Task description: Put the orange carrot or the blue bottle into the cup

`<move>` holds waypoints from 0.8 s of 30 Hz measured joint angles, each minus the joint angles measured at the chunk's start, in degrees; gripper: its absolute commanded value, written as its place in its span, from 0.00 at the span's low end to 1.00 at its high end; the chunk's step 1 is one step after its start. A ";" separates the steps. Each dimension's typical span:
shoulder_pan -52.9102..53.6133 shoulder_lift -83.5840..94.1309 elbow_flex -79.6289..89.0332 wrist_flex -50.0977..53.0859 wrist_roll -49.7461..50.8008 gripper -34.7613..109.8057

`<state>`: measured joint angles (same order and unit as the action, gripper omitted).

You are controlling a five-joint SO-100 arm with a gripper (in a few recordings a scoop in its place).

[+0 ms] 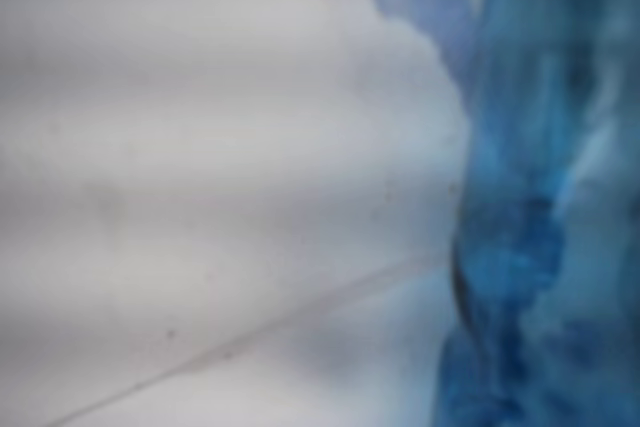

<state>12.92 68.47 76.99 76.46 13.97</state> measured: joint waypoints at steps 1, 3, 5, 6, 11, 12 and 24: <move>0.00 0.00 0.00 0.00 0.00 0.59; 0.00 -1.58 -0.70 0.00 0.00 0.59; 0.00 -3.87 -2.46 0.09 0.00 0.59; 0.00 -5.01 -3.34 0.26 0.00 0.59; 0.00 -8.17 -6.59 0.35 0.00 0.59; 0.00 -8.26 -6.77 0.35 0.00 0.59; 0.00 -8.35 -6.94 0.35 0.00 0.57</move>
<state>12.92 60.12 70.05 76.82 13.97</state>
